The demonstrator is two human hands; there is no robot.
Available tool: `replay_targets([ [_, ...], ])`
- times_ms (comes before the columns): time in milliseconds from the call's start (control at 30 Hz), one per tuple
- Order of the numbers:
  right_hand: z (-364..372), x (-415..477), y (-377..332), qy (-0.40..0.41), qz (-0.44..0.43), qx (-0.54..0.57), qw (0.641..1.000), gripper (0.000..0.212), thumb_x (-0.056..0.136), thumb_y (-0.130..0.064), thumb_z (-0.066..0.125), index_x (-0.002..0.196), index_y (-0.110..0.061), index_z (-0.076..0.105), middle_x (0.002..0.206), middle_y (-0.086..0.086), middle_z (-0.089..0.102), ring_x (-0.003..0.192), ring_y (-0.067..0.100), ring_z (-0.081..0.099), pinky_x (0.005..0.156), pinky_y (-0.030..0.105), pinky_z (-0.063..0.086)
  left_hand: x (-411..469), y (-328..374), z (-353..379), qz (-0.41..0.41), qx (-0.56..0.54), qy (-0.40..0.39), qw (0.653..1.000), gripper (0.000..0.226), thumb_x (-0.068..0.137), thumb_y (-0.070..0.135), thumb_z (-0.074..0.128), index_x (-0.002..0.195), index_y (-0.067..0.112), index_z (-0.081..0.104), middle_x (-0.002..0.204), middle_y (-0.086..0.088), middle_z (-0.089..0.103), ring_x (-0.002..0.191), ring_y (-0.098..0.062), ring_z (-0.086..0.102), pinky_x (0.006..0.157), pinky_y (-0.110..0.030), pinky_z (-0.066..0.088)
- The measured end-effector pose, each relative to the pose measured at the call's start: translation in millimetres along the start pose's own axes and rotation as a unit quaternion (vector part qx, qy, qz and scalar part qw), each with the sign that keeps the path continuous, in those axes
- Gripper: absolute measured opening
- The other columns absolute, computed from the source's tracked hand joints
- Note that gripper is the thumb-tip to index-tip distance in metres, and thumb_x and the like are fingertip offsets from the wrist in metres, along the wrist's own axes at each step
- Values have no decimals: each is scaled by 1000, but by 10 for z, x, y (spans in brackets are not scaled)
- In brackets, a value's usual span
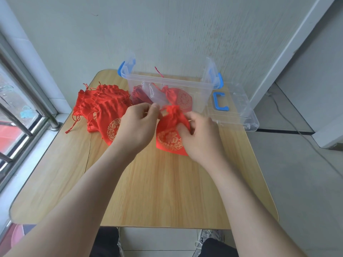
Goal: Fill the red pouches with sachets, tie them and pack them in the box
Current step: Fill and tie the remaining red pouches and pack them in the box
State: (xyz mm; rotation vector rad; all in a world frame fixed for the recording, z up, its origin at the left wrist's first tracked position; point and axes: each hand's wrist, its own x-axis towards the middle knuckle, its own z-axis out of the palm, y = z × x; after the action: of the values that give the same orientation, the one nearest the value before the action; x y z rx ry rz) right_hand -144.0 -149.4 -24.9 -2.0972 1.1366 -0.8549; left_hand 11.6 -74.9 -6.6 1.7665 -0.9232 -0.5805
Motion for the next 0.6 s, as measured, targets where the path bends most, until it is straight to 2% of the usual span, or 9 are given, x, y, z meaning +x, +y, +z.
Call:
replay_targets([
  [67,-4,21,-12,40,48,57,996,12,95,-22,71,107,-25,69,85,-7,78,74,8,73,74,31,57,8,7,-18,1,35,39,999,34,106,35,50,86,22,75,71,12,66,70,-17,63,73,-43,57],
  [133,-23,48,-37,77,101,130,983,23,93,-30,73,114,-25,64,93,-4,80,82,10,77,83,43,63,30,-12,-41,24,89,57,994,23,102,24,53,96,19,75,84,10,70,83,-19,67,81,-45,59],
  [167,-46,66,-70,90,117,162,976,26,93,-30,72,116,-25,64,92,-3,80,81,11,78,83,46,64,49,-31,-52,36,112,57,991,19,98,19,56,99,18,75,88,7,70,88,-20,67,85,-45,58],
  [233,-98,101,-154,113,133,218,960,30,90,-28,69,119,-26,62,87,-3,81,72,13,75,73,44,62,88,-77,-57,48,137,52,988,18,90,12,62,101,19,74,92,2,68,92,-21,64,86,-42,55],
  [300,-162,138,-269,142,114,257,949,35,84,-24,66,118,-27,56,83,1,79,62,17,68,64,38,52,130,-107,-65,55,143,48,987,21,84,8,65,98,21,73,89,2,65,87,-18,62,78,-33,51],
  [367,-220,190,-384,174,66,258,948,34,85,-11,64,111,-28,49,77,6,75,54,21,64,59,36,47,166,-122,-72,62,145,47,986,25,82,2,64,95,21,71,80,6,64,79,-12,61,69,-24,44],
  [467,-265,273,-553,197,32,253,947,34,89,2,55,103,-28,46,68,9,73,47,31,66,53,36,46,219,-141,-55,68,145,36,987,28,80,-1,59,96,19,70,76,7,62,78,-14,60,69,-30,45],
  [533,-250,358,-656,210,27,245,946,26,93,0,52,101,-24,49,67,7,75,50,32,71,49,37,50,244,-163,-36,73,167,20,983,29,80,-1,59,99,20,68,79,7,61,85,-21,60,74,-33,42],
  [600,-193,527,-707,225,34,235,945,16,97,-7,54,99,-22,50,67,2,77,55,29,75,55,44,58,254,-192,-10,77,189,10,979,29,81,3,61,102,22,68,86,5,63,93,-24,61,81,-36,45],
])
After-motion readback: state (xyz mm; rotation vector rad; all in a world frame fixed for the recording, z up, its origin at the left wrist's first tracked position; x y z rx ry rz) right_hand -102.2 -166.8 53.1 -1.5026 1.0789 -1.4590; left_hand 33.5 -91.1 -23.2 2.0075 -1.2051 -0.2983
